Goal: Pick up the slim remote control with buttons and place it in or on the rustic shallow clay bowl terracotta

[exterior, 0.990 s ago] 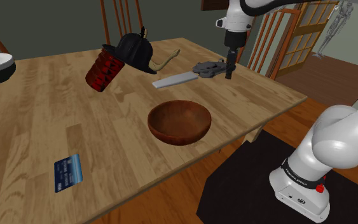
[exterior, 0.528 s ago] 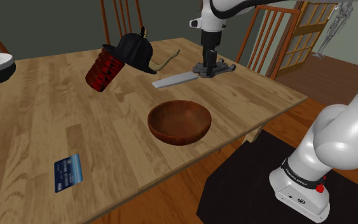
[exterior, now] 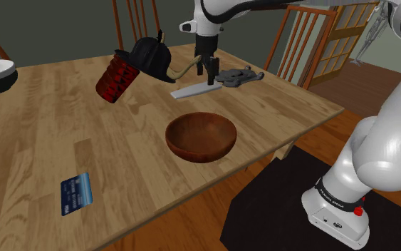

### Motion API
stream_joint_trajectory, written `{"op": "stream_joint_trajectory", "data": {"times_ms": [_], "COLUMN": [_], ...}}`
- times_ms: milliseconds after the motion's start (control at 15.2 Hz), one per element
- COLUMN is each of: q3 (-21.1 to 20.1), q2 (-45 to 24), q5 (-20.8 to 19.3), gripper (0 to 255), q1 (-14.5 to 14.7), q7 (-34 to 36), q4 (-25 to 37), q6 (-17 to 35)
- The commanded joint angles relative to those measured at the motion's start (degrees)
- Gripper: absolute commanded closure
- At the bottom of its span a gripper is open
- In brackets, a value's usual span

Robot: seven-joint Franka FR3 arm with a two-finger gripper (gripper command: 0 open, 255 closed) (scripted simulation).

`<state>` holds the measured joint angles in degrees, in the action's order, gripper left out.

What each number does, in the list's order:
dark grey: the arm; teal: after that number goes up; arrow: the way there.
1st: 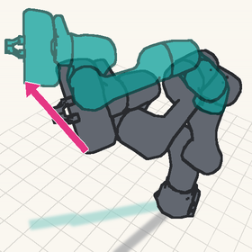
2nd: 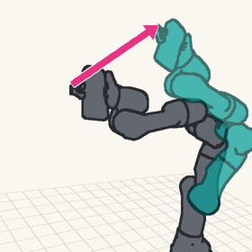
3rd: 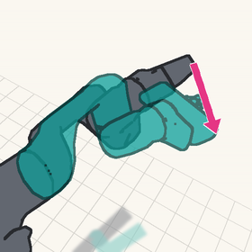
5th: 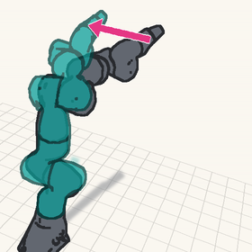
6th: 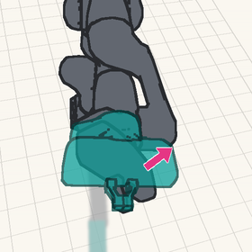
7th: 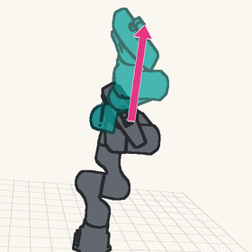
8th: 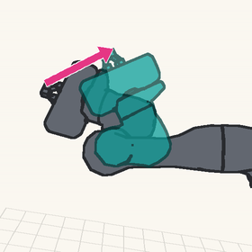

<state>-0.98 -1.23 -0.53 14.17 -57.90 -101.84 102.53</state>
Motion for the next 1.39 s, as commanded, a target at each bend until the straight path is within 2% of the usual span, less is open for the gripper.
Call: {"op": "stream_joint_trajectory", "data": {"times_ms": [0, 66, 594, 1056, 1122, 1320], "q3": [-1.06, -1.31, -1.27, -1.25, -1.24, -1.25], "q2": [-3.40, -4.03, -4.45, -4.46, -4.48, -4.51], "q5": [-0.23, -0.30, -0.34, -0.34, -0.33, -0.34], "gripper": [0, 0, 0, 0, 255, 255], "q1": [1.02, 1.21, 1.20, 1.22, 1.21, 1.23], "q7": [-3.83, -4.63, -4.60, -4.60, -4.62, -4.58], "q4": [3.86, 4.61, -0.69, -0.67, -0.67, -0.68], "q6": [0.15, 0.15, 5.88, 5.87, 5.89, 5.92]}}
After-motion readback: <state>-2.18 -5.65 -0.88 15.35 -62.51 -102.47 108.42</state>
